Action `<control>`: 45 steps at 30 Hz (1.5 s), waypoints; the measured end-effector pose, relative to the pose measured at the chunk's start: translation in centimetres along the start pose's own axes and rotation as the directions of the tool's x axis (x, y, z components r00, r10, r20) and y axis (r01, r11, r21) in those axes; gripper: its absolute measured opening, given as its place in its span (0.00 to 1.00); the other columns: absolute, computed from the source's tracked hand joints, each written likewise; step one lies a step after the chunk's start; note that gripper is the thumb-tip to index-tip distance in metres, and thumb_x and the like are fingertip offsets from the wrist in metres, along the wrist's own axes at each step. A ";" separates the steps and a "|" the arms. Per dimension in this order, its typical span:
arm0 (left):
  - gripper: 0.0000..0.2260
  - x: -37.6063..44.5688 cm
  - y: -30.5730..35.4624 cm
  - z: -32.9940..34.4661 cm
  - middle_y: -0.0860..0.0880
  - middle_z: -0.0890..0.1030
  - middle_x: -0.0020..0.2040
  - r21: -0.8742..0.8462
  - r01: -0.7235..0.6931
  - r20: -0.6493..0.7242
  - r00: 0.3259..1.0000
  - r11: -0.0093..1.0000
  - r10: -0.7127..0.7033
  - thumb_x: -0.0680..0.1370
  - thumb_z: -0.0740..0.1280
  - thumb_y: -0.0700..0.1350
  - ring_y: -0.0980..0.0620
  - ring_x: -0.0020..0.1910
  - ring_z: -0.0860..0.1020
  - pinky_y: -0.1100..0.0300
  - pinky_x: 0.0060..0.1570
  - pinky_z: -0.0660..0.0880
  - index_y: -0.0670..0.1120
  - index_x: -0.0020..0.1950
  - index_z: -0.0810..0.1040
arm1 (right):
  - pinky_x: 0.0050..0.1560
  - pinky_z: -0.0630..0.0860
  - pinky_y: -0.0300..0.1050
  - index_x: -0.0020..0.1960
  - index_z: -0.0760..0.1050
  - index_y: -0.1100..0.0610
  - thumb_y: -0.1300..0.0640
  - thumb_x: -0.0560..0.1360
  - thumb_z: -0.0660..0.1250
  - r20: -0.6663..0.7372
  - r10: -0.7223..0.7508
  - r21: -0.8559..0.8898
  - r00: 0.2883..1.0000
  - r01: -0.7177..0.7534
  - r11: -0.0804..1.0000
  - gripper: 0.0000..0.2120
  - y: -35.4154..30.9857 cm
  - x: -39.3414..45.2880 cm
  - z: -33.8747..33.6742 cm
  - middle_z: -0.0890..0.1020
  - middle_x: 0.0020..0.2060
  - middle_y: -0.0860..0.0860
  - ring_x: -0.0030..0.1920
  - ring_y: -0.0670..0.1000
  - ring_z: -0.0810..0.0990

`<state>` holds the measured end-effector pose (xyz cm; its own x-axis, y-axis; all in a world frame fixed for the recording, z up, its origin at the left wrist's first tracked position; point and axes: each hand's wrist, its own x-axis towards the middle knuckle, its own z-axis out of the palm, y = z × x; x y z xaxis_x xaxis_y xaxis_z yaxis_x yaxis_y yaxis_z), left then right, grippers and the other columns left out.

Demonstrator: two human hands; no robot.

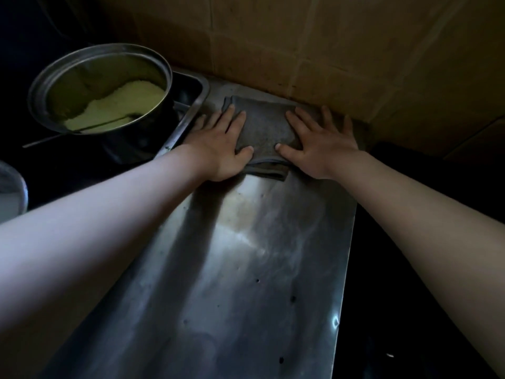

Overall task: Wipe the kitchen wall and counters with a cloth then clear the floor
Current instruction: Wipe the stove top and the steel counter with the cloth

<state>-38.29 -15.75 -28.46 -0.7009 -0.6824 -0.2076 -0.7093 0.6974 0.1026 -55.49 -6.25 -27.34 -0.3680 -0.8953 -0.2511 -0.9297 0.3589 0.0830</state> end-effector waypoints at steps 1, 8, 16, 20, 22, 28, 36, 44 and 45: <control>0.31 0.5 0.3 -0.1 0.48 0.40 0.78 0.016 -0.006 0.006 1.000 1.000 0.005 0.79 0.48 0.60 0.48 0.77 0.42 0.50 0.73 0.41 0.49 0.77 0.39 | 0.71 0.37 0.63 0.76 0.37 0.43 0.29 0.74 0.44 -0.003 0.013 0.007 1.000 -0.013 1.000 0.36 0.4 0.0 0.0 0.40 0.76 0.41 0.76 0.56 0.37; 0.31 2.0 2.3 -0.6 0.48 0.38 0.78 0.072 -0.056 0.040 0.998 0.996 0.054 0.79 0.47 0.61 0.47 0.77 0.42 0.49 0.74 0.43 0.51 0.77 0.37 | 0.73 0.39 0.64 0.76 0.38 0.44 0.30 0.74 0.44 0.008 0.073 0.031 0.997 -0.073 0.997 0.36 2.5 -0.9 0.3 0.41 0.76 0.41 0.76 0.56 0.37; 0.32 2.0 3.7 -0.8 0.48 0.37 0.77 0.085 -0.117 0.074 0.991 0.989 0.111 0.79 0.46 0.63 0.47 0.76 0.41 0.49 0.74 0.42 0.52 0.76 0.36 | 0.72 0.38 0.64 0.76 0.38 0.45 0.30 0.75 0.45 0.035 0.133 0.017 0.990 -0.134 0.991 0.37 3.6 -2.5 0.4 0.40 0.76 0.41 0.76 0.55 0.36; 0.32 1.6 4.5 -0.5 0.48 0.37 0.77 0.074 -0.147 0.068 0.988 0.986 0.142 0.79 0.46 0.63 0.47 0.76 0.40 0.49 0.74 0.42 0.52 0.76 0.35 | 0.71 0.38 0.64 0.76 0.37 0.45 0.30 0.74 0.45 0.044 0.177 0.014 0.983 -0.178 0.984 0.37 3.8 -3.7 0.8 0.39 0.76 0.41 0.76 0.54 0.36; 0.32 1.2 4.8 -0.4 0.49 0.36 0.77 0.069 -0.148 0.064 0.988 0.987 0.144 0.78 0.46 0.64 0.47 0.76 0.40 0.50 0.74 0.42 0.53 0.76 0.35 | 0.71 0.38 0.64 0.76 0.37 0.45 0.30 0.75 0.45 0.044 0.191 0.007 0.981 -0.191 0.981 0.37 3.7 -4.3 0.9 0.39 0.76 0.41 0.76 0.54 0.37; 0.32 -0.6 5.4 0.2 0.49 0.36 0.77 0.064 -0.158 0.066 0.986 0.985 0.153 0.78 0.46 0.64 0.47 0.76 0.40 0.49 0.73 0.41 0.53 0.76 0.34 | 0.72 0.38 0.64 0.77 0.38 0.46 0.31 0.75 0.45 0.048 0.212 0.036 0.976 -0.213 0.976 0.37 3.1 -6.7 1.5 0.40 0.76 0.42 0.76 0.55 0.37; 0.33 -4.0 5.6 1.3 0.49 0.38 0.77 0.039 -0.161 0.036 0.987 0.986 0.159 0.78 0.47 0.64 0.47 0.76 0.40 0.49 0.73 0.41 0.52 0.76 0.36 | 0.72 0.38 0.64 0.77 0.39 0.46 0.32 0.76 0.46 0.035 0.213 0.037 0.976 -0.214 0.976 0.36 1.7 -9.9 2.3 0.41 0.77 0.43 0.76 0.55 0.38; 0.33 -6.9 4.9 2.0 0.48 0.38 0.78 0.054 -0.182 0.035 0.983 0.982 0.180 0.78 0.47 0.64 0.47 0.76 0.41 0.49 0.73 0.42 0.52 0.76 0.36 | 0.72 0.37 0.63 0.77 0.39 0.47 0.33 0.76 0.46 0.033 0.242 0.027 0.970 -0.243 0.970 0.35 -0.8 -12.6 2.9 0.41 0.77 0.43 0.76 0.55 0.38; 0.33 -7.2 4.8 2.1 0.48 0.38 0.78 0.058 -0.190 0.033 0.982 0.980 0.188 0.78 0.47 0.63 0.47 0.77 0.41 0.49 0.73 0.42 0.51 0.76 0.36 | 0.72 0.37 0.63 0.77 0.39 0.47 0.33 0.76 0.46 0.035 0.249 0.027 0.968 -0.250 0.968 0.35 -1.2 -13.0 3.0 0.42 0.77 0.43 0.76 0.55 0.38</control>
<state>-36.43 -7.03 -28.56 -0.8191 -0.5313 -0.2162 -0.5577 0.8259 0.0831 -49.59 5.74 -27.03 -0.5868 -0.7682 -0.2560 -0.8077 0.5778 0.1174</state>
